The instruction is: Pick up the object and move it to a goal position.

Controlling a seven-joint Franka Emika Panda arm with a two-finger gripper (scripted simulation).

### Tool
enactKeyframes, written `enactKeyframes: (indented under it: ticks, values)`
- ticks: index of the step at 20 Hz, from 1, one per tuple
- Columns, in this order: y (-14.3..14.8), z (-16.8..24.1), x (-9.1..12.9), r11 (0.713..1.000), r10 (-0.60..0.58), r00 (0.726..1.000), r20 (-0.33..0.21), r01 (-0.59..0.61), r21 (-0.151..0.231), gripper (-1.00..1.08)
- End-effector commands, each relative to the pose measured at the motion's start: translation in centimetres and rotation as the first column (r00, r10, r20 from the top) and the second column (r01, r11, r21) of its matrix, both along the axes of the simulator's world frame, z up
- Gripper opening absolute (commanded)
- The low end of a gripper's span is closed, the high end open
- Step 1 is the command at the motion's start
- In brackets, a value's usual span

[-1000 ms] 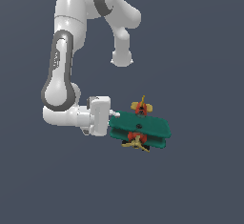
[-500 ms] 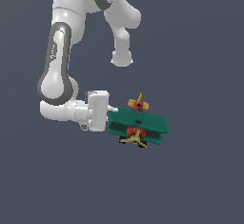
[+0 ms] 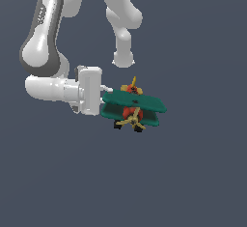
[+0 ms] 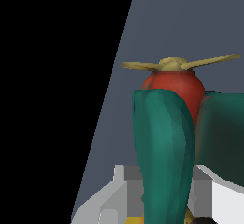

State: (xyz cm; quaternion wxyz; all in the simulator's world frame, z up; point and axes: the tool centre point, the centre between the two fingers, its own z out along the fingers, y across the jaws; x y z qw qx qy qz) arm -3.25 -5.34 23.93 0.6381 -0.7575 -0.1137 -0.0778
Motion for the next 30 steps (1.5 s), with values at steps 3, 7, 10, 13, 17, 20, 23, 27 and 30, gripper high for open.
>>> enactKeyframes:
  ticks: [3, 7, 10, 13, 17, 20, 23, 27, 30]
  values:
    - [-1.5, 5.2, -2.6, 1.000, -0.001, 1.000, 0.004, 0.001, 0.001, -1.00]
    - [-2.9, 9.7, -4.9, 1.000, -0.002, 1.000, 0.004, 0.002, 0.001, -1.00]
    - [-3.9, 13.0, -6.6, 1.000, -0.002, 1.000, 0.003, 0.002, -0.001, -1.00]
    - [-4.8, 15.9, -8.0, 1.000, -0.001, 1.000, 0.003, 0.001, -0.003, -1.00]
    - [-5.8, 19.0, -9.5, 1.000, 0.001, 1.000, 0.003, -0.001, -0.007, -1.00]
    - [-6.2, 20.5, -10.2, 1.000, 0.002, 1.000, 0.003, -0.002, -0.009, -1.00]
    - [-6.5, 21.4, -10.5, 1.000, 0.003, 1.000, 0.003, -0.003, -0.010, -1.00]
    - [-6.5, 21.3, -10.4, 1.000, 0.002, 1.000, 0.002, -0.002, -0.011, -1.00]
    - [-6.4, 21.4, -10.3, 1.000, 0.002, 1.000, 0.002, -0.002, -0.011, -1.00]
